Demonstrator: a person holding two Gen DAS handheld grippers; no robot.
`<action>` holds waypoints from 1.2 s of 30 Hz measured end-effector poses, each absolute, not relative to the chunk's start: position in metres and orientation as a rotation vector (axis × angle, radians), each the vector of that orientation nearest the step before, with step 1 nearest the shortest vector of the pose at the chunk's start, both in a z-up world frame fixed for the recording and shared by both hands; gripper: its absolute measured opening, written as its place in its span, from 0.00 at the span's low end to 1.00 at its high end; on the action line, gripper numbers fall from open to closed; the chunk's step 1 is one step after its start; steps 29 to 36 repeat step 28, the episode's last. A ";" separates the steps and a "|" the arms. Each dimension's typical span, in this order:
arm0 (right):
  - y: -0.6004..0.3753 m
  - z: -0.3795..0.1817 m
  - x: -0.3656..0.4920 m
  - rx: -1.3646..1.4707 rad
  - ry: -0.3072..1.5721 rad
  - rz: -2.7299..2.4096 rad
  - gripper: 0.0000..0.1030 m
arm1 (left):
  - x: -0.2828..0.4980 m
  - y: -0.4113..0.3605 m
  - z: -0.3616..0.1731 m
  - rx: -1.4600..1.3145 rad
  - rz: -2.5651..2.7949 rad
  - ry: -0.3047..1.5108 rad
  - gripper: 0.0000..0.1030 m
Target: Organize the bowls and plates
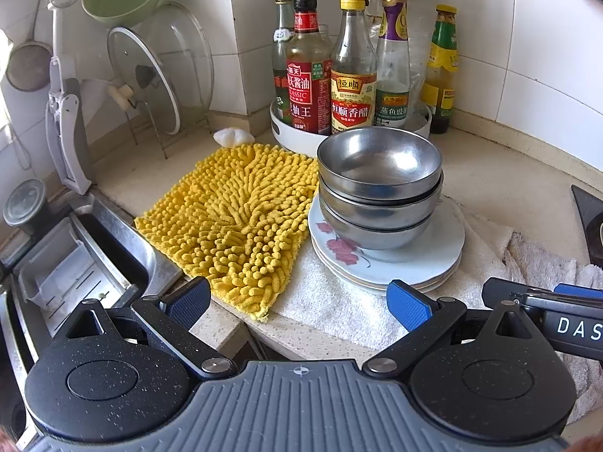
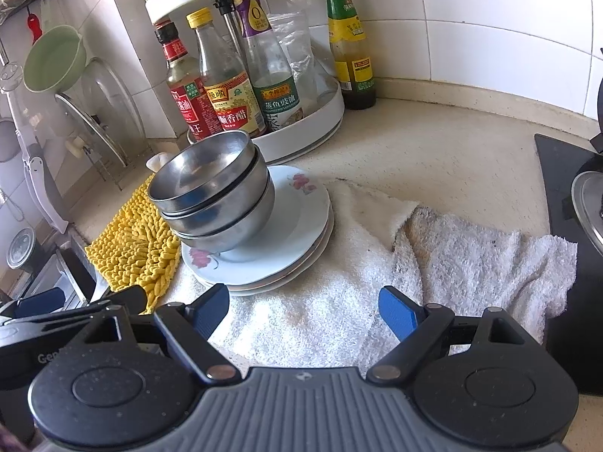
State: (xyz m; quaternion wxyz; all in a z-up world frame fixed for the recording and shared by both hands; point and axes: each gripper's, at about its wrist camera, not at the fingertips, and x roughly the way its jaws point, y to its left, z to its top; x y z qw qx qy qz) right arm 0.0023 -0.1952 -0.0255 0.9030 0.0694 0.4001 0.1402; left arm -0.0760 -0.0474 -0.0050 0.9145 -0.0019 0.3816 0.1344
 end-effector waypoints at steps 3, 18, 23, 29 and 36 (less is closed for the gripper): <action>-0.196 -0.026 0.003 0.145 0.828 0.291 1.00 | -0.076 -0.048 -0.005 -0.004 0.277 0.786 0.98; -0.201 -0.026 0.005 0.163 0.826 0.294 1.00 | -0.075 -0.057 -0.003 0.037 0.290 0.737 0.99; -0.203 -0.026 0.006 0.164 0.825 0.294 1.00 | -0.074 -0.059 -0.003 0.045 0.287 0.725 0.99; -0.205 -0.026 0.007 0.169 0.825 0.298 1.00 | -0.073 -0.061 -0.003 0.060 0.284 0.707 1.00; -0.205 -0.026 0.007 0.169 0.825 0.298 1.00 | -0.073 -0.061 -0.003 0.060 0.284 0.707 1.00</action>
